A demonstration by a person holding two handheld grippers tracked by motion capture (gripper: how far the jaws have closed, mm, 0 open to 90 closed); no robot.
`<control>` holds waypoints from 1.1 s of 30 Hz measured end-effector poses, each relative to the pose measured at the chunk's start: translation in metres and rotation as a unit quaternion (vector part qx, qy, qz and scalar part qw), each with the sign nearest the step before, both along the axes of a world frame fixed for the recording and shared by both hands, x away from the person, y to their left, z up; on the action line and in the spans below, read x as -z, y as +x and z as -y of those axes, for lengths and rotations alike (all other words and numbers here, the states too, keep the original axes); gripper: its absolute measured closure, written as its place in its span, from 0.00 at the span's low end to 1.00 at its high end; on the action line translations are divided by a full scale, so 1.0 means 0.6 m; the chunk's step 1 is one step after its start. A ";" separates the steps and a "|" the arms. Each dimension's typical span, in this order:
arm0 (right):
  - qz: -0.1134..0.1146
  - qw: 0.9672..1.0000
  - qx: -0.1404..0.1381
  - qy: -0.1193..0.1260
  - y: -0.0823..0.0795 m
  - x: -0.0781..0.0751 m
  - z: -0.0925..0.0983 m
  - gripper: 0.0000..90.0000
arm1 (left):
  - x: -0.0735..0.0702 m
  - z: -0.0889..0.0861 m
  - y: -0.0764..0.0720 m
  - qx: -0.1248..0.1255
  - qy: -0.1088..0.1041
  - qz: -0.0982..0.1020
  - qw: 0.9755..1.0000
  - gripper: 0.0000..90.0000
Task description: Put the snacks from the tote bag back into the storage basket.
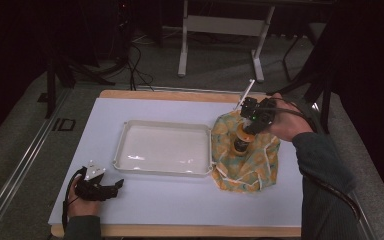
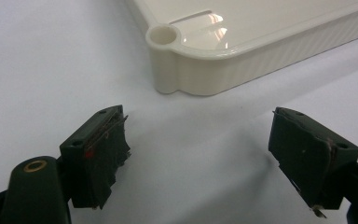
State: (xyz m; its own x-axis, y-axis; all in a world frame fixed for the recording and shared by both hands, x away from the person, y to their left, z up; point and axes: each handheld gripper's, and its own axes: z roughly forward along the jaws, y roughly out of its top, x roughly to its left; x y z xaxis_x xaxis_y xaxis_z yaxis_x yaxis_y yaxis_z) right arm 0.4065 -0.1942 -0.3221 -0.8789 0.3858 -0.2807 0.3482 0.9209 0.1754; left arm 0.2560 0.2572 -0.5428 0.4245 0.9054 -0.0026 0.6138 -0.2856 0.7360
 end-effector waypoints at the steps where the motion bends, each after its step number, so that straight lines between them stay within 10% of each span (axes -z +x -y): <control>1: 0.000 1.000 0.001 0.000 0.000 0.000 -0.001 0.65 | 0.000 0.000 0.000 0.000 0.000 0.000 1.000 0.21; 33: 0.039 0.999 -0.007 0.020 -0.004 -0.030 -0.011 0.65 | 0.000 0.000 0.000 0.002 0.001 0.000 1.000 0.21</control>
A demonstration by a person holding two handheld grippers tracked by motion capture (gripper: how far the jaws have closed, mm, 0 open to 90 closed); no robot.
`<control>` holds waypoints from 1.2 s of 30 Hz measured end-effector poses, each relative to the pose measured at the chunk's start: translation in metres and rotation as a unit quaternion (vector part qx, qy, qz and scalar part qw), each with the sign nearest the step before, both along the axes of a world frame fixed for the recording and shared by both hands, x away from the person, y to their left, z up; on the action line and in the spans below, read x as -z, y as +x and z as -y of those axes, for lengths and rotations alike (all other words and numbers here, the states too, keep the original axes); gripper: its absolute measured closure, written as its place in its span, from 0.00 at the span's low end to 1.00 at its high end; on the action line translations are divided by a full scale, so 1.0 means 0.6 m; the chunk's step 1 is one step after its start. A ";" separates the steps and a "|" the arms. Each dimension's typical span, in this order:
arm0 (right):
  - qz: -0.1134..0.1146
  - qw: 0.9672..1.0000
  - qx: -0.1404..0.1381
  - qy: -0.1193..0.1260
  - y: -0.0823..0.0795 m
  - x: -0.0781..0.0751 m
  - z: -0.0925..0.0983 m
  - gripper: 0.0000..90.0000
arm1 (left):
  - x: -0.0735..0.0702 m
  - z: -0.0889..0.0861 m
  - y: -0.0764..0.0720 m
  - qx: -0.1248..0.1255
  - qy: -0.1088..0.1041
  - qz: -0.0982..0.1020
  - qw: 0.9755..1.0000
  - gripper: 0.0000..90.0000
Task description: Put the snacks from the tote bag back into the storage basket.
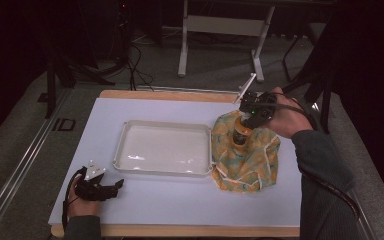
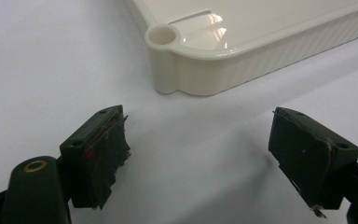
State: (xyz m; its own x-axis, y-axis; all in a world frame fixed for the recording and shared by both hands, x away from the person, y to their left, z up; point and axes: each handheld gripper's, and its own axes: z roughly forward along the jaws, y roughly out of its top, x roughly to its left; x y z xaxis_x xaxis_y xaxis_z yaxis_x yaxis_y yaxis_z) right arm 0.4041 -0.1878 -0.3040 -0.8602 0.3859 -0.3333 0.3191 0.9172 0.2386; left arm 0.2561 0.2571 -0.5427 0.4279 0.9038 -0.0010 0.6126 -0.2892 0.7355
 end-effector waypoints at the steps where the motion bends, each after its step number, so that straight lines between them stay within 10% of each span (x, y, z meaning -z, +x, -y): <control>1: 0.000 1.000 -0.001 0.001 -0.001 -0.001 -0.002 0.65 | 0.000 0.000 0.000 0.000 0.000 0.000 1.000 0.21; 36: 0.014 0.999 -0.027 0.011 -0.010 -0.023 -0.032 0.65 | 0.000 0.000 0.000 0.001 0.000 -0.001 1.000 0.22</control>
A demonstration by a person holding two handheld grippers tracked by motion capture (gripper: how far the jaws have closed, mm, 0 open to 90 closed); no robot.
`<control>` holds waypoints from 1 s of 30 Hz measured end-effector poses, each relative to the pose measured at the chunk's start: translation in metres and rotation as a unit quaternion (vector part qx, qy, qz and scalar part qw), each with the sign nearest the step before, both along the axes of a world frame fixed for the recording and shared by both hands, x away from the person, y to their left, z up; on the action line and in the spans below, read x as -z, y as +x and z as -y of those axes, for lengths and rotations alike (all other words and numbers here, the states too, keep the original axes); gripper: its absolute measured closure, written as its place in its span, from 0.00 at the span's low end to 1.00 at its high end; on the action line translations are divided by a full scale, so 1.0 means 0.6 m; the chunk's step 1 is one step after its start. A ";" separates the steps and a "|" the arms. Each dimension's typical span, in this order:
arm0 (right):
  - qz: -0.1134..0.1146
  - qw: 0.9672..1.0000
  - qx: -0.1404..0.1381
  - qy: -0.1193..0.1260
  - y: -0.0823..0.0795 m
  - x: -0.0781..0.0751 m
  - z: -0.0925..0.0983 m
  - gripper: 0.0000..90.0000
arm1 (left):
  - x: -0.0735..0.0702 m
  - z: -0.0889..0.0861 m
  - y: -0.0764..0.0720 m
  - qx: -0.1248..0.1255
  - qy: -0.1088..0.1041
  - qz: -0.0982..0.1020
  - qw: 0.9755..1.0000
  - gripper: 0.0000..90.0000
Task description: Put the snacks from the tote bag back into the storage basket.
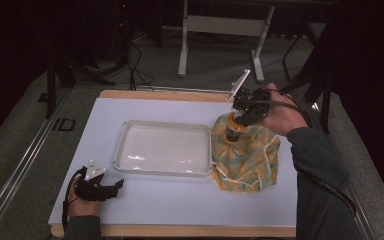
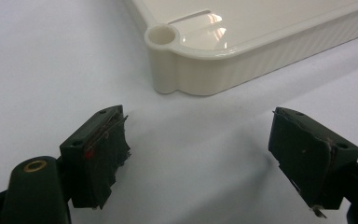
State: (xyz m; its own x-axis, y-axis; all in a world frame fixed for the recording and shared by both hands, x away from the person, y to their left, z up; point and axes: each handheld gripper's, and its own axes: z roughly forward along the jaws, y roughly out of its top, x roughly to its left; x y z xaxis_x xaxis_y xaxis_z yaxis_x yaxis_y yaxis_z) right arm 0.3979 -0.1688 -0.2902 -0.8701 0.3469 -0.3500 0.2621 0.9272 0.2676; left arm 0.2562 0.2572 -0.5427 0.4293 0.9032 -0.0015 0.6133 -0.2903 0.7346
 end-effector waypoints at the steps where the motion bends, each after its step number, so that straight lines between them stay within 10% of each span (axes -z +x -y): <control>1: 0.000 1.000 0.000 0.001 0.000 0.000 -0.001 0.65 | 0.000 0.000 0.000 0.000 0.000 0.000 1.000 0.21; 30: -0.001 1.000 -0.028 0.011 -0.003 0.001 -0.041 0.65 | 0.000 0.000 0.000 0.001 -0.002 -0.001 1.000 0.21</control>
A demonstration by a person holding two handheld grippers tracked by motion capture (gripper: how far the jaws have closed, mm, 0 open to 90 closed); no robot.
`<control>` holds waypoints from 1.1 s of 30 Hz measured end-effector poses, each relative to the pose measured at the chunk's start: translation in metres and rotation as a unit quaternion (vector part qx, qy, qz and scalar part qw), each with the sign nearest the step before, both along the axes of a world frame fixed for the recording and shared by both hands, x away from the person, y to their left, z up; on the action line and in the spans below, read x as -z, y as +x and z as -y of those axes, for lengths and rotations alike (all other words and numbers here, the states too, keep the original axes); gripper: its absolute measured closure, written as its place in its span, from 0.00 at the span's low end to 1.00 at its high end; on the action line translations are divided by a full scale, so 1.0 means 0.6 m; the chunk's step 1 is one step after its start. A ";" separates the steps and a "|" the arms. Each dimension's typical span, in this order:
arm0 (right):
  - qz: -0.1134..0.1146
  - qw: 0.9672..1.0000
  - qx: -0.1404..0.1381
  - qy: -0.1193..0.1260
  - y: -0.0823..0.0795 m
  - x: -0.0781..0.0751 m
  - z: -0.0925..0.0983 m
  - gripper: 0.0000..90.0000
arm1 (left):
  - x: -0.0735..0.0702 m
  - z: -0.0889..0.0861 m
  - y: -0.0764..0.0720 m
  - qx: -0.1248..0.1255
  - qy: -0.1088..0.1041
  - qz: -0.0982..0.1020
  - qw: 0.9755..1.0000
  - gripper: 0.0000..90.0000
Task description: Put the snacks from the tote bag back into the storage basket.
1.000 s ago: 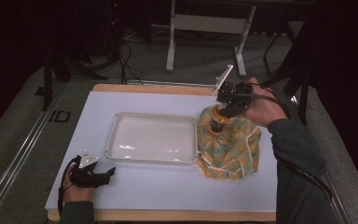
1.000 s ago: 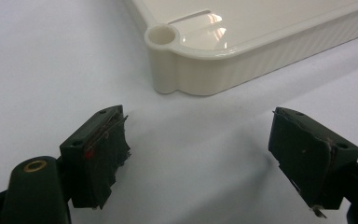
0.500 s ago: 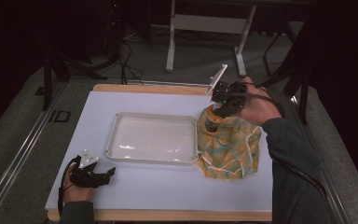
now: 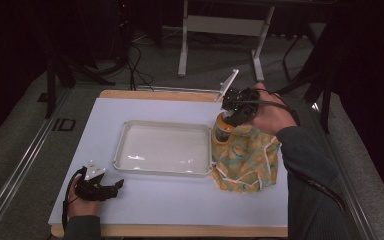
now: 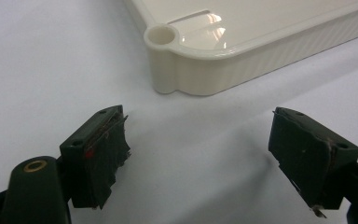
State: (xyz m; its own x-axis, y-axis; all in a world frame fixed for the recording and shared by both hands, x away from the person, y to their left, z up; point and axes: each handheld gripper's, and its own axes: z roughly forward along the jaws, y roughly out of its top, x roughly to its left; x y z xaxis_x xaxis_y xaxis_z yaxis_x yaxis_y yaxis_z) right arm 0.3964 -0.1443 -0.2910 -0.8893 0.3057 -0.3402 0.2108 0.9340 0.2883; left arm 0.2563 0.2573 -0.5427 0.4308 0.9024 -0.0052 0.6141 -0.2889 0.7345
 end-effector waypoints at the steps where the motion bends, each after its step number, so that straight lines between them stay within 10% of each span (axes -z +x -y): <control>1: 0.001 1.000 -0.001 0.001 0.000 0.000 -0.002 0.65 | 0.000 0.000 0.000 0.000 0.000 0.000 1.000 0.22; 33: -0.012 0.999 -0.030 0.006 -0.010 0.009 -0.059 0.65 | 0.000 0.000 0.000 0.001 -0.001 -0.001 1.000 0.21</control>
